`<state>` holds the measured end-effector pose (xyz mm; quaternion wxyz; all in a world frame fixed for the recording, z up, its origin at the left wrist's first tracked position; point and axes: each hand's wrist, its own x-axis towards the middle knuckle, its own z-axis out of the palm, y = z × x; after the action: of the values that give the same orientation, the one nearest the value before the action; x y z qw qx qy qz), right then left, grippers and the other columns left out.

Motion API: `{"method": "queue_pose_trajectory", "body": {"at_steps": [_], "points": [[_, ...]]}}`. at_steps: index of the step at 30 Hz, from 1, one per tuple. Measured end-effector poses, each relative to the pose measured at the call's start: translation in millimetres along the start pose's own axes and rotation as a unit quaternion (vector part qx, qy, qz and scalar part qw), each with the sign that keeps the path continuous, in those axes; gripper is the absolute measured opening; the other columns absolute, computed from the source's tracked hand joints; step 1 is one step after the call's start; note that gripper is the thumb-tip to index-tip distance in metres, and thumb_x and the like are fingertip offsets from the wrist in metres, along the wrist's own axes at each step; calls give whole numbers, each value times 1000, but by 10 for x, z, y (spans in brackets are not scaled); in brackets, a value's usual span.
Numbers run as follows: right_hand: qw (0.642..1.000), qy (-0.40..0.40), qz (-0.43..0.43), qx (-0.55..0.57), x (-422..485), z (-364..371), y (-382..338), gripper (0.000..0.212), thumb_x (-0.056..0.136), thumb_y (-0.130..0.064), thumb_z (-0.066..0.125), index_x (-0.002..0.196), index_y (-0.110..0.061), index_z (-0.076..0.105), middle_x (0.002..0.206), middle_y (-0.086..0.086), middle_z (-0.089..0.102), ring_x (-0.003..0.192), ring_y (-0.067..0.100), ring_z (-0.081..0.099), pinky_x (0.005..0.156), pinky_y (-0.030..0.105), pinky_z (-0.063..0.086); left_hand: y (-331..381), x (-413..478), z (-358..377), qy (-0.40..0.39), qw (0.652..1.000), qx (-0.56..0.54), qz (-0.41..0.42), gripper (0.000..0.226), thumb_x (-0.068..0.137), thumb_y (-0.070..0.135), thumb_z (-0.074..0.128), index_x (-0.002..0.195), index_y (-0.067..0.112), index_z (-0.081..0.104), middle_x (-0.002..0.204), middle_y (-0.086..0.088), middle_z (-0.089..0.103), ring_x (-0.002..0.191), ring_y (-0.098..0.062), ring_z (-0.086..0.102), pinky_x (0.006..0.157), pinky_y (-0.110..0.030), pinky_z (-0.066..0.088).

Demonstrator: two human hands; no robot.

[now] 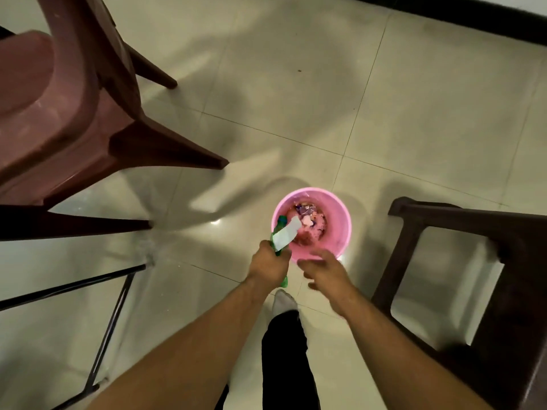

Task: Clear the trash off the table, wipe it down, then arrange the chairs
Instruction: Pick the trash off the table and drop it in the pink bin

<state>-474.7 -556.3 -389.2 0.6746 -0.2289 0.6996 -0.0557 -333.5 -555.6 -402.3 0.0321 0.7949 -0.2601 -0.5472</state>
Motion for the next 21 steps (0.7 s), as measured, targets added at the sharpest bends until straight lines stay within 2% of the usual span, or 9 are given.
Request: {"method": "queue_pose_trajectory", "body": {"at_steps": [3, 5, 7, 10, 12, 14, 17, 19, 21], "points": [[991, -60, 40, 113, -161, 108, 133, 37, 90, -21, 72, 123, -22, 57, 100, 4, 76, 95, 25, 73, 88, 40, 56, 57, 39, 176, -32, 994, -88, -50, 50, 89, 45, 62, 114, 2, 63, 109, -20, 71, 100, -36, 68, 75, -34, 50], [985, -38, 46, 163, -161, 146, 208, 29, 92, -16, 70, 119, -20, 61, 98, 7, 77, 92, 25, 75, 89, 41, 58, 76, 29, 267, -72, 990, -110, -49, 46, 92, 46, 62, 113, 5, 63, 106, -14, 70, 93, -28, 68, 76, -31, 49], [978, 5, 63, 201, -106, 138, 239, 29, 90, -15, 72, 118, -15, 62, 99, 12, 76, 91, 26, 74, 83, 39, 61, 77, 27, 332, -95, 989, -105, -39, 43, 99, 42, 55, 118, 5, 61, 111, -11, 68, 91, -23, 64, 78, -30, 48], [973, 88, 95, 189, 97, 86, 221, 36, 86, -29, 78, 113, -12, 62, 103, 13, 72, 89, 27, 72, 65, 34, 60, 63, 10, 305, -49, 997, -54, -26, 53, 105, 41, 45, 142, 4, 43, 138, -12, 56, 122, -29, 56, 90, -28, 39], [972, 110, 125, 168, 262, 31, 148, 35, 86, -39, 77, 103, -12, 63, 101, 11, 70, 86, 24, 70, 60, 31, 58, 2, -21, 222, -10, 1000, -16, 3, 54, 106, 40, 40, 146, 4, 39, 144, -15, 53, 130, -31, 51, 91, -27, 35], [966, 107, 164, 168, 398, -15, 28, 35, 85, -37, 77, 100, -10, 61, 94, 10, 67, 79, 22, 65, 63, 32, 59, -98, -57, 110, 9, 1000, -1, 20, 55, 107, 42, 35, 147, 4, 40, 144, -17, 53, 131, -32, 50, 96, -28, 37], [959, 107, 207, 163, 554, -54, -95, 32, 84, -25, 76, 104, -8, 57, 89, 9, 61, 78, 21, 60, 77, 34, 60, -293, -96, -34, 27, 999, 12, 18, 58, 107, 45, 34, 147, 4, 41, 142, -18, 55, 131, -33, 50, 101, -31, 37], [961, 106, 207, 149, 635, -35, -112, 33, 86, -27, 74, 106, -11, 54, 91, 8, 59, 83, 21, 61, 79, 35, 59, -448, -112, -102, 34, 999, 15, 12, 58, 106, 46, 35, 145, 4, 43, 141, -18, 55, 131, -33, 50, 103, -32, 37], [966, 106, 193, 135, 693, -2, -101, 44, 87, -31, 72, 119, -12, 49, 105, 8, 60, 96, 25, 61, 82, 40, 57, -590, -121, -148, 35, 999, 21, 6, 59, 105, 48, 36, 144, 5, 43, 141, -18, 54, 130, -33, 51, 107, -36, 39]]}}
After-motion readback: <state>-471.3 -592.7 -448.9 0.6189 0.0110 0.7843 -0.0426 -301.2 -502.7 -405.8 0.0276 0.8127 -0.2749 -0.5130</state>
